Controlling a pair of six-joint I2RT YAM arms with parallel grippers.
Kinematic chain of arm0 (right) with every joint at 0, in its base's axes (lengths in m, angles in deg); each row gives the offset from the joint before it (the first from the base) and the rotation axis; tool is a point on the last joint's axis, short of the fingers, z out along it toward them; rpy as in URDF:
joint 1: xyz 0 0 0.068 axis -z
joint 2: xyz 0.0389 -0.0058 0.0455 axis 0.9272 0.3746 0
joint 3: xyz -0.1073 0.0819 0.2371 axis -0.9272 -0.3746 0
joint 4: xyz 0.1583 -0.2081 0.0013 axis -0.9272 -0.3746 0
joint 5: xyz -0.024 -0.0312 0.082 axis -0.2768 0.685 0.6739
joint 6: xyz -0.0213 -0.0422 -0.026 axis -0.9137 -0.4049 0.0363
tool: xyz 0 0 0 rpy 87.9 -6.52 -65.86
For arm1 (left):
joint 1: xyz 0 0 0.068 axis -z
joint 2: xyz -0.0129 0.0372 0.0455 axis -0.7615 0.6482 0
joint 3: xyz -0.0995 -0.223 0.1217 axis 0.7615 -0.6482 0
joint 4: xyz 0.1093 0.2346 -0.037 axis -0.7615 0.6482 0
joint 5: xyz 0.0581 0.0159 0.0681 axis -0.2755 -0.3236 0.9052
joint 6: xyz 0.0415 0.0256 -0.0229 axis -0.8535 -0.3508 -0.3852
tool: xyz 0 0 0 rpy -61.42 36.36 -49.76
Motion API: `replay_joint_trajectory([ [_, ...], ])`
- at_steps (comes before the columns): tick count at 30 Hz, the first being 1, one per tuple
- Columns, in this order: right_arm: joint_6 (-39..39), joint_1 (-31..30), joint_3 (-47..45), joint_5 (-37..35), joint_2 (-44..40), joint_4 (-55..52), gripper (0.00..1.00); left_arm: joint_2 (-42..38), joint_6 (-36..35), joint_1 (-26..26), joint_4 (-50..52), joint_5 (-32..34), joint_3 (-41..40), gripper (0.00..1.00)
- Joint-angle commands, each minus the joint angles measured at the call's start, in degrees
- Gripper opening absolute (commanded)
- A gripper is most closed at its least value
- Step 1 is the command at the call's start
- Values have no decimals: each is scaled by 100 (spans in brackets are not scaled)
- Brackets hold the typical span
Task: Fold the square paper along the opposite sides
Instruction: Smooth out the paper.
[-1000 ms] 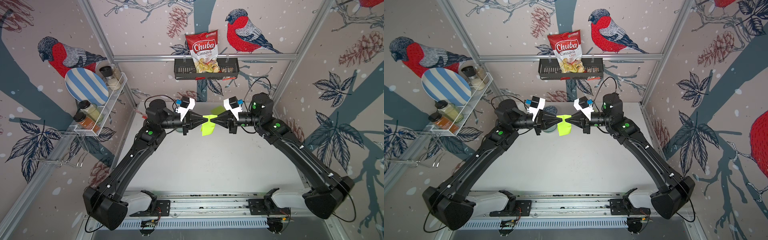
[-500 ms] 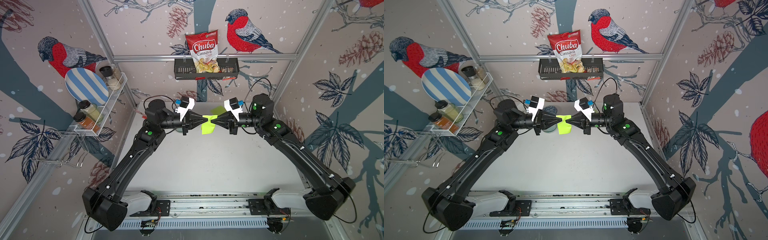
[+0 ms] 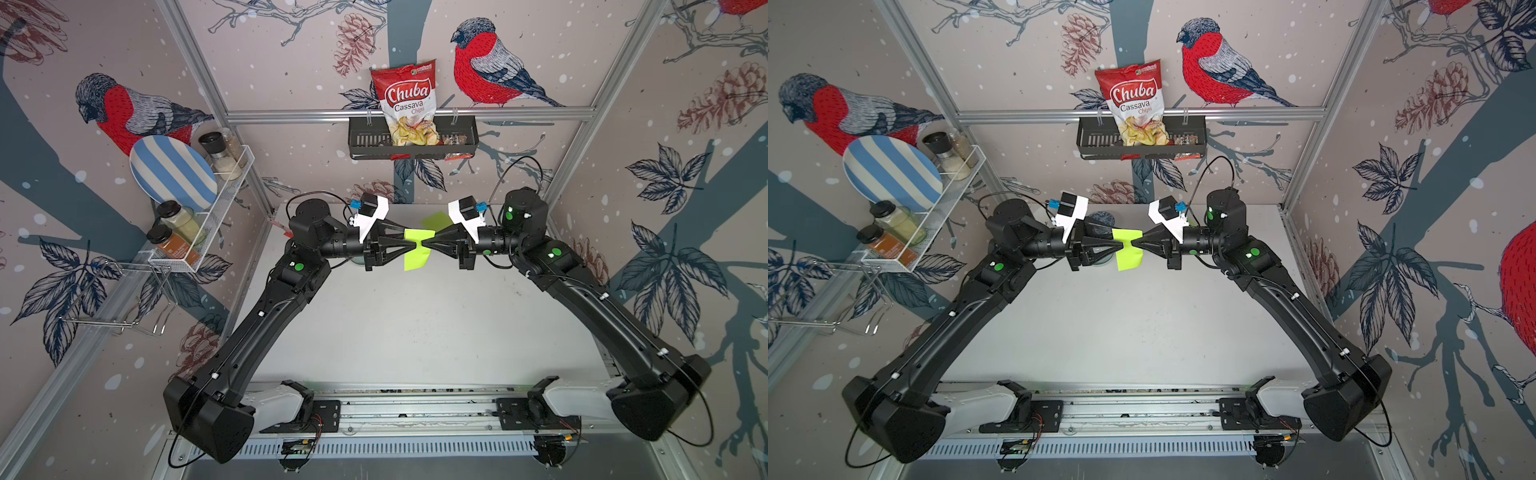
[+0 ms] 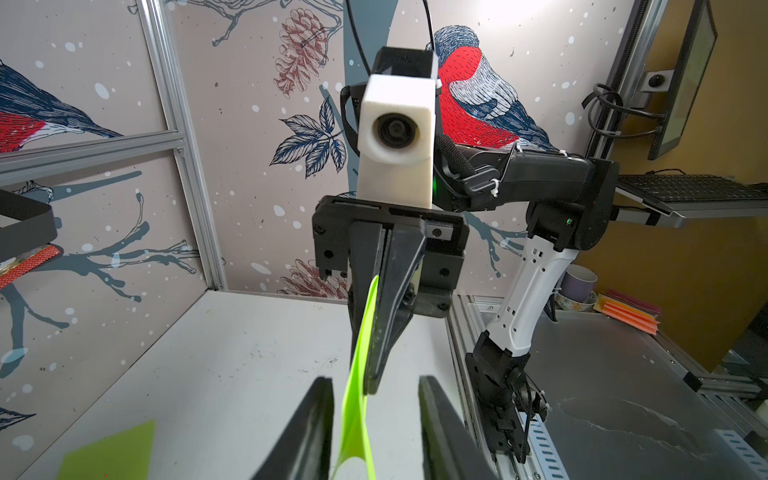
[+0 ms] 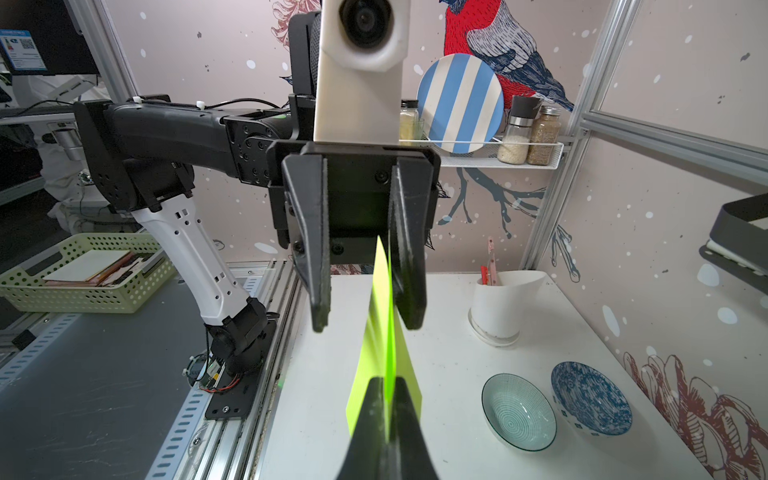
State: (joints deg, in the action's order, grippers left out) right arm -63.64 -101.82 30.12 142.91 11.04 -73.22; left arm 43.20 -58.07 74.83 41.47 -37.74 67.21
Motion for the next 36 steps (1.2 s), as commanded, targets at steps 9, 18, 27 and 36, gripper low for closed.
replay_joint_trajectory([
  [9, 9, -1, -7, 87, -17, 78, 0, 11, 96, -10, -301, -1, 12, 0],
  [18, 30, -2, 28, 53, -6, 96, 4, -60, 86, -10, -389, -115, -75, 0],
  [27, -67, 7, 224, 196, 61, -70, 11, -32, 87, -10, -387, -141, -74, 0],
  [36, -76, -1, 198, 281, 91, -90, 2, -45, 147, -10, -466, -158, 5, 0],
])
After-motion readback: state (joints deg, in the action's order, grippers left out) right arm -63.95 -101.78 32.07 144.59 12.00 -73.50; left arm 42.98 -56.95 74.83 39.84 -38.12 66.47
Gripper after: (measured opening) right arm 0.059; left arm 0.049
